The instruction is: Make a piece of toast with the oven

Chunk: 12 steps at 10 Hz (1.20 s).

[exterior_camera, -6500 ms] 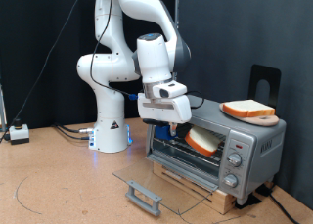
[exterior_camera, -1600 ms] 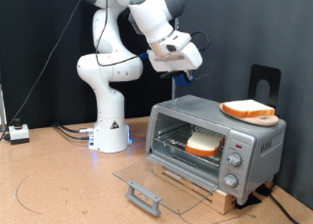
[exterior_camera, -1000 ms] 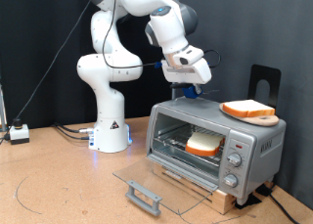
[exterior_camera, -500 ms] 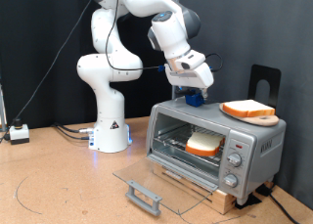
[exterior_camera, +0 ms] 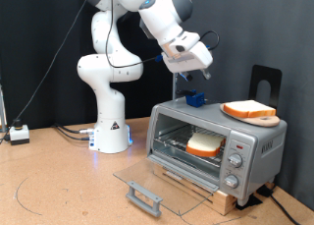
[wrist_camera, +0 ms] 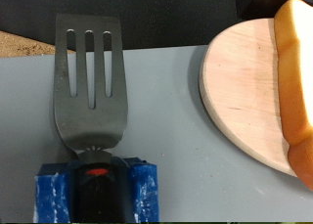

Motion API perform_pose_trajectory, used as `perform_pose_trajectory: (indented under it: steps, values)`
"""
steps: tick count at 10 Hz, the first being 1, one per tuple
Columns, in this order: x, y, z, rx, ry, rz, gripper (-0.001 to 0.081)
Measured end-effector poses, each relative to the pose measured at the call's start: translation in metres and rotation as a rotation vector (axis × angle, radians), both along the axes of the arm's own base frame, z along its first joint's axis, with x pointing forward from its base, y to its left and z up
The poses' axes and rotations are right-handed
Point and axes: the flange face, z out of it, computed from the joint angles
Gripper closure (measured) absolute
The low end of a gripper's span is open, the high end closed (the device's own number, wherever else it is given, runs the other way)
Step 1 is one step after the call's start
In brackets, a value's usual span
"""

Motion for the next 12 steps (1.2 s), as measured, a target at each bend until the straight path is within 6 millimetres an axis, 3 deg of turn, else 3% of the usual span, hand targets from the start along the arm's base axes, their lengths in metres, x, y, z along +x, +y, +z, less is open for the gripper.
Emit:
perform_pose_trajectory:
  steps: [2,3,8,12]
  values:
    - [0.002,-0.004,-0.001,-0.006,0.004,-0.009,-0.0004]
    - [0.006,-0.017,-0.002,-0.013,0.007,-0.035,-0.0004]
    - [0.022,-0.093,-0.01,-0.058,0.112,-0.118,-0.0004]
    - [0.03,-0.154,-0.013,-0.004,0.069,-0.21,-0.0004]
